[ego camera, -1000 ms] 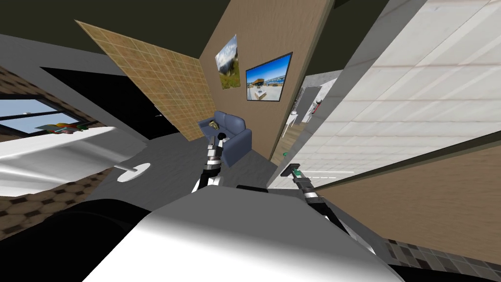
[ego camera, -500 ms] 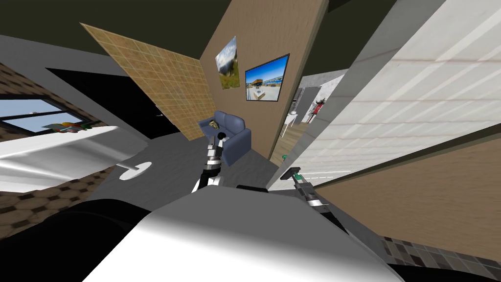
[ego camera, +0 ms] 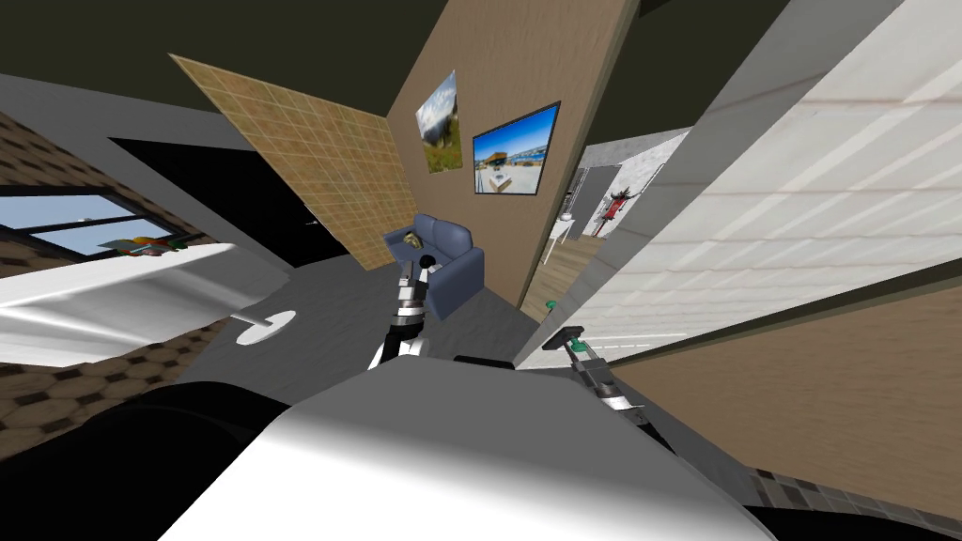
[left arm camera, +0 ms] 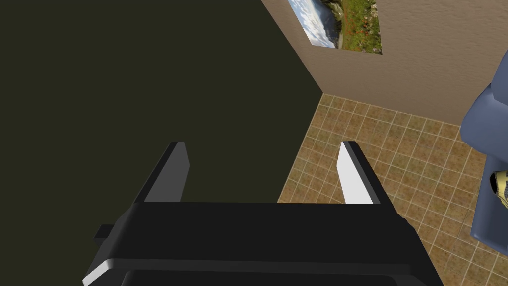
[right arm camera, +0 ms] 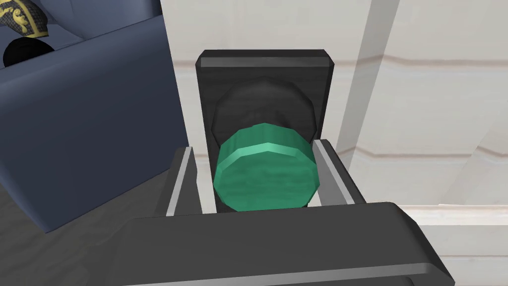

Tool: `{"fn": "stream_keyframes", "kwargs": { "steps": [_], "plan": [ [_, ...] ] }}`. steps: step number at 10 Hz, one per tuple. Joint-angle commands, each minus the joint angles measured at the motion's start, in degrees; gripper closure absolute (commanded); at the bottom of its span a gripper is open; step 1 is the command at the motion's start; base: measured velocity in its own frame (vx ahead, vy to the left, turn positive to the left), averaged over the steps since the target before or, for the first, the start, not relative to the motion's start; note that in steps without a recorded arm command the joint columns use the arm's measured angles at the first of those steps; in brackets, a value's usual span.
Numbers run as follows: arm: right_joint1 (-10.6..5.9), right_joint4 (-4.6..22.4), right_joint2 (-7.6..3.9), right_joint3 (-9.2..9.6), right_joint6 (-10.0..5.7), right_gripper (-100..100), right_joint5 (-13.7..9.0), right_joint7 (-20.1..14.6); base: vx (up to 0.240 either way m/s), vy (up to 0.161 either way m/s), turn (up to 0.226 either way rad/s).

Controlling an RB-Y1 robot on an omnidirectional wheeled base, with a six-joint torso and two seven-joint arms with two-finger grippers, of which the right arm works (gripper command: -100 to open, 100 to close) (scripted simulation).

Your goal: Pull the door open

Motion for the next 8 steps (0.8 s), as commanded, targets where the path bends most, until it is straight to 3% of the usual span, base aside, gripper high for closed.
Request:
{"fn": "stream_keyframes", "kwargs": {
  "steps": [1,4,8],
  "plan": [
    [1.16,-0.14,-0.02,1.3,-1.6,100,0.95,-0.02,0.011,0.02,0.04],
    [3.3,0.92,-1.19,2.5,-5.84,100,2.34,-0.65,0.001,0.002,0.035],
    [5.39,1.96,-2.33,3.69,-9.98,100,3.7,-1.25,-0.015,-0.035,0.018]
  ]
}}
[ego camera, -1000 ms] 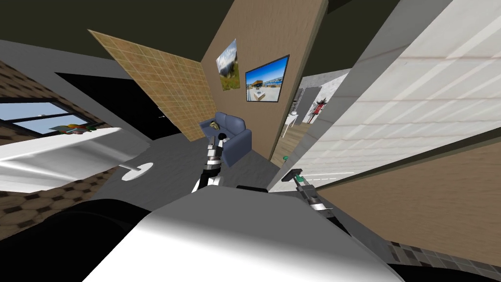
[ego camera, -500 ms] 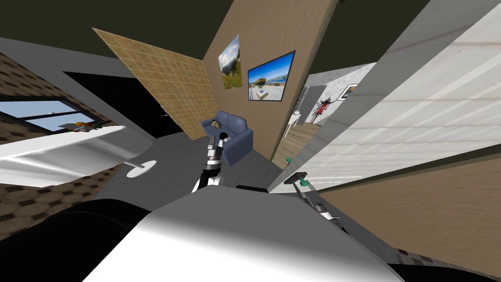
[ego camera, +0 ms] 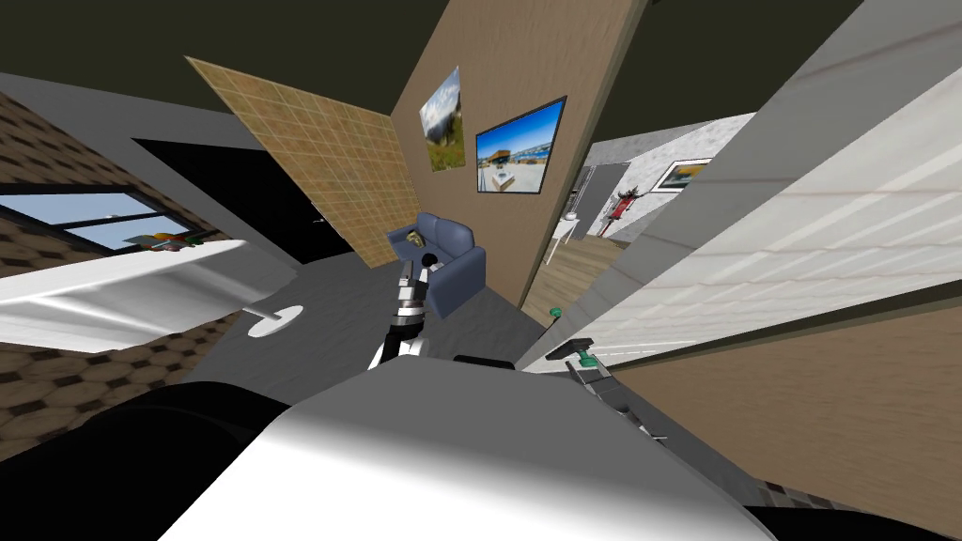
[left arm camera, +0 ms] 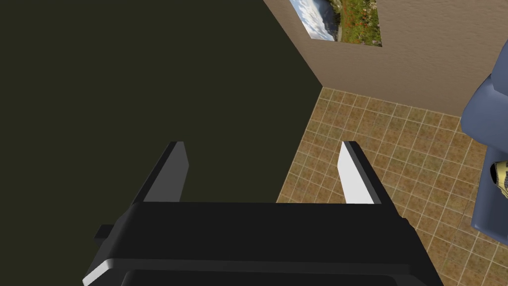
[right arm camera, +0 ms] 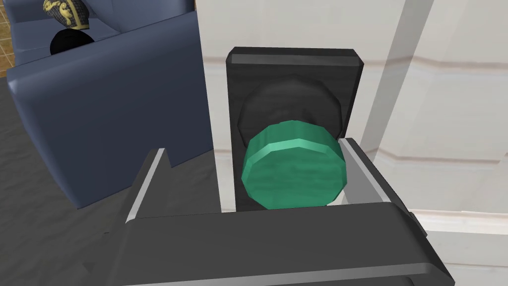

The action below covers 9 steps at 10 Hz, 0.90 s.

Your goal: Pull the door open

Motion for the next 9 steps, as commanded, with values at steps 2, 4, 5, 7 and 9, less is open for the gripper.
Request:
{"fn": "stream_keyframes", "kwargs": {
  "steps": [2,4,5,7,9],
  "plan": [
    [2.34,0.32,-0.87,1.7,-3.41,100,1.46,-0.62,-0.046,-0.081,0.014],
    [3.18,0.74,-1.33,2.18,-5.07,100,2.01,-0.86,-0.122,-0.04,0.089],
    [3.42,0.86,-1.46,2.31,-5.54,100,2.17,-0.93,-0.109,-0.026,0.024],
    [3.42,0.86,-1.46,2.31,-5.54,100,2.17,-0.93,-0.023,-0.007,0.011],
    [3.42,0.86,-1.46,2.31,-5.54,100,2.17,-0.93,0.008,0.002,-0.001]
  ]
}}
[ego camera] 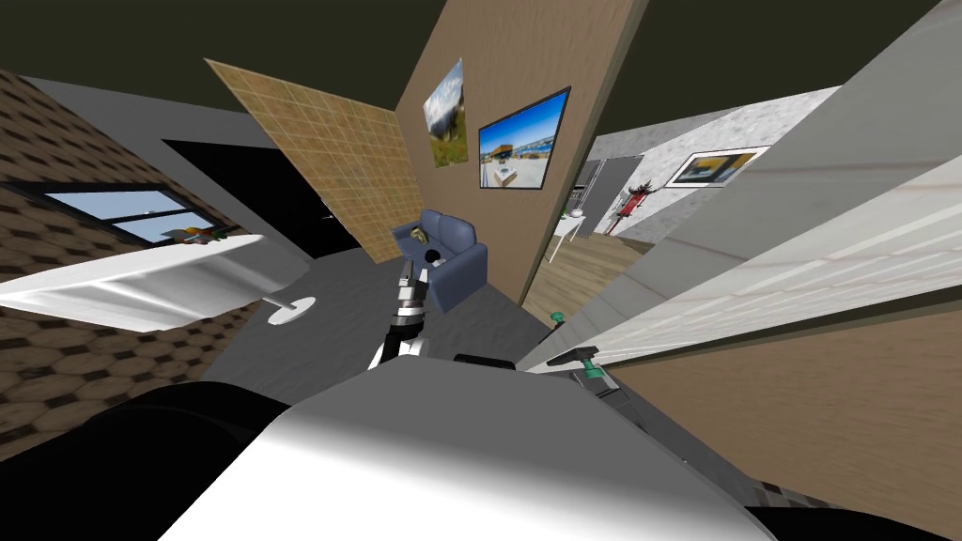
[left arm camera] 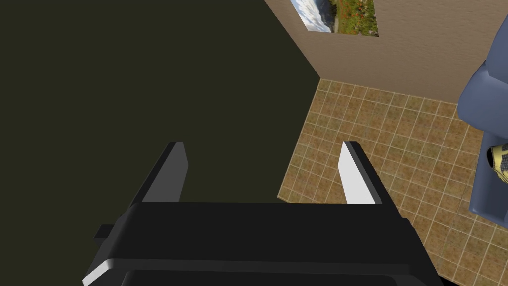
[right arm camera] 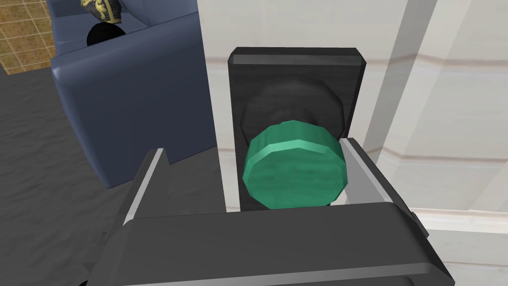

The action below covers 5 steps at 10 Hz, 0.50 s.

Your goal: Pull the door open

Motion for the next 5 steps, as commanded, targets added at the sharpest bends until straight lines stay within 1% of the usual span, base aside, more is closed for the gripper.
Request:
{"fn": "stream_keyframes", "kwargs": {
  "steps": [1,4,5],
  "plan": [
    [0.61,-0.16,0.24,0.88,0.15,100,0.4,-0.02,0.0,0.0,0.0],
    [0.61,-0.16,0.24,0.88,0.15,100,0.4,-0.02,0.001,0.004,-0.016],
    [0.78,-0.08,0.14,0.98,-0.19,100,0.51,-0.07,-0.011,-0.014,0.047]
  ]
}}
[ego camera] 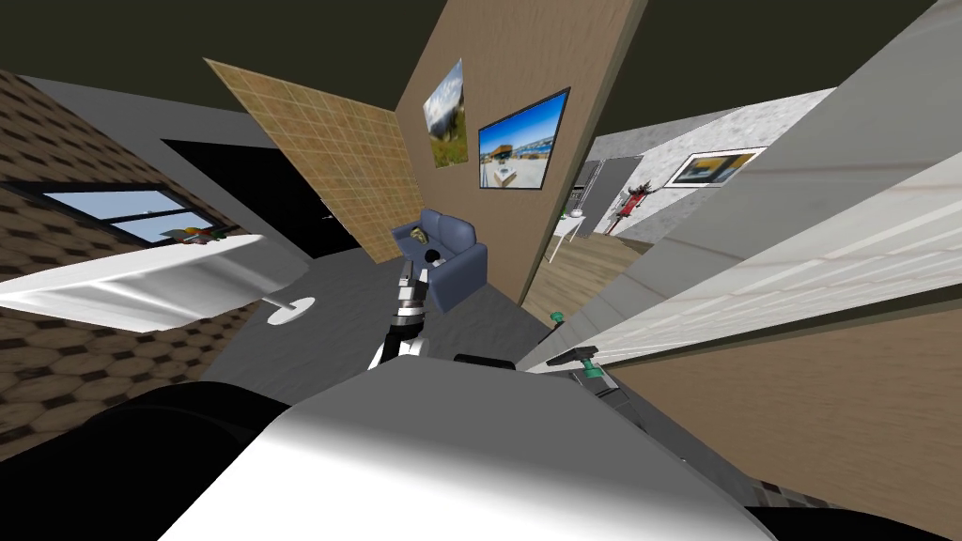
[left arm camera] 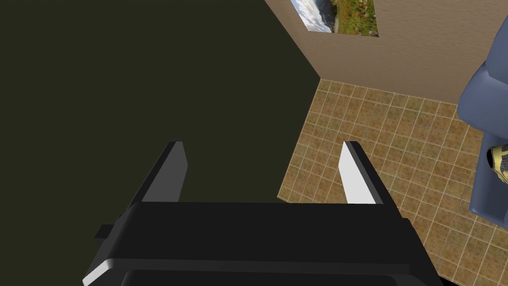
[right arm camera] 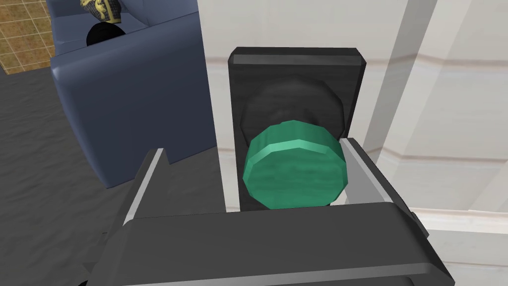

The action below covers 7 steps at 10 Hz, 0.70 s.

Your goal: Pull the door open

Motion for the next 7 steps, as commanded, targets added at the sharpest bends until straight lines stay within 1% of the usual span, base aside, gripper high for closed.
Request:
{"fn": "stream_keyframes", "kwargs": {
  "steps": [1,4,7],
  "plan": [
    [0.96,-0.11,0.07,0.92,-0.34,100,0.48,-0.13,-0.035,-0.008,0.007],
    [0.96,-0.11,0.07,0.92,-0.34,100,0.48,-0.13,-0.012,-0.003,0.004],
    [0.96,-0.11,0.07,0.92,-0.34,100,0.48,-0.13,0.015,0.006,-0.013]
  ]
}}
